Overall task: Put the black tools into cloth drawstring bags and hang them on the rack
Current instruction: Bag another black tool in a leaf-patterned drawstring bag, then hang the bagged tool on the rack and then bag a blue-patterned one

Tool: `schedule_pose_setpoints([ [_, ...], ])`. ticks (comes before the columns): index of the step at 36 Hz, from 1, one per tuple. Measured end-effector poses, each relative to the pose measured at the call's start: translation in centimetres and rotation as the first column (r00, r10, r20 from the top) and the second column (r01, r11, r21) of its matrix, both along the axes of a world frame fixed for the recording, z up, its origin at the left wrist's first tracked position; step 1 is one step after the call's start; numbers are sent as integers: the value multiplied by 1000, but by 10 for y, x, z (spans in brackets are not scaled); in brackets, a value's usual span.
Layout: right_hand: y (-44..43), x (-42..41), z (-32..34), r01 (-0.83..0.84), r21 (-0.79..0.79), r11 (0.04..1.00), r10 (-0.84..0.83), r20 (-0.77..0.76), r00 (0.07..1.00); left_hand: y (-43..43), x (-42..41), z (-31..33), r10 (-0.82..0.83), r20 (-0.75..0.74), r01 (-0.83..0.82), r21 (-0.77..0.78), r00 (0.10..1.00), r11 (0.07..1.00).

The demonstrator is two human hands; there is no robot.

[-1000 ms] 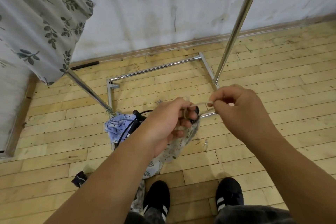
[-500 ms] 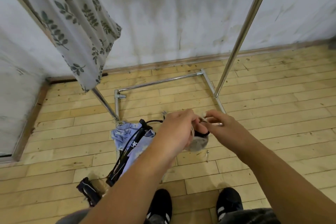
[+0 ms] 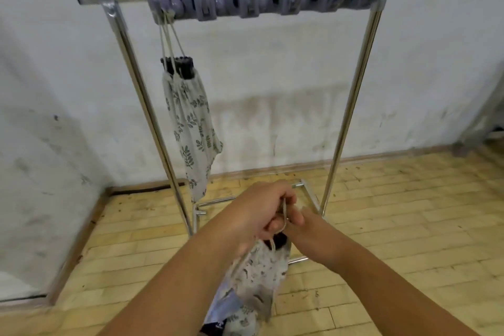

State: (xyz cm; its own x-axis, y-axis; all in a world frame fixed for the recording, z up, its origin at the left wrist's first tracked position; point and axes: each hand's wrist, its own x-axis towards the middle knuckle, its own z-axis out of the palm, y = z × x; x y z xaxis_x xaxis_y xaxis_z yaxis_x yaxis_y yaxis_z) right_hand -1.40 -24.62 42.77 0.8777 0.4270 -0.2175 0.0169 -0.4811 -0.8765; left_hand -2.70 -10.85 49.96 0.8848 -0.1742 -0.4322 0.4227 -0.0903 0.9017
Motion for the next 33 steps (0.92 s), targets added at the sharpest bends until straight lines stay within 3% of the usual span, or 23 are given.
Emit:
schedule_pose_setpoints([
  [6, 14, 8, 43, -23, -87, 996, 39, 182, 982, 23, -17, 44, -160, 183, 101, 297, 970, 950],
  [9, 15, 15, 74, 59, -7, 998, -54, 300, 952, 48, -9, 69, -219, 288, 105, 364, 932, 925],
  [13, 22, 34, 138, 103, 188, 977, -142, 206, 968, 81, 22, 117, -148, 465, -78, 433, 873, 898],
  [18, 45, 91, 200, 210, 376, 903, -289, 169, 942, 107, 75, 173, 14, 664, -339, 363, 747, 868],
  [21, 69, 127, 226, 274, 463, 843, -351, 87, 932, 113, 111, 196, -12, 799, -565, 435, 601, 702],
  [25, 106, 174, 238, 362, 494, 791, -401, -30, 916, 116, 150, 209, -140, 873, -820, 488, 468, 299],
  [28, 118, 197, 226, 390, 480, 785, -428, -34, 903, 117, 165, 193, -218, 825, -818, 557, 522, 146],
  [30, 118, 197, 199, 354, 415, 838, -403, 34, 915, 113, 161, 169, -269, 774, -783, 614, 573, 99],
  [31, 117, 192, 181, 325, 387, 863, -382, 79, 921, 111, 153, 155, -286, 782, -786, 605, 554, 130],
  [33, 112, 176, 133, 281, 372, 885, -362, 168, 917, 106, 124, 117, -257, 844, -800, 531, 471, 280],
])
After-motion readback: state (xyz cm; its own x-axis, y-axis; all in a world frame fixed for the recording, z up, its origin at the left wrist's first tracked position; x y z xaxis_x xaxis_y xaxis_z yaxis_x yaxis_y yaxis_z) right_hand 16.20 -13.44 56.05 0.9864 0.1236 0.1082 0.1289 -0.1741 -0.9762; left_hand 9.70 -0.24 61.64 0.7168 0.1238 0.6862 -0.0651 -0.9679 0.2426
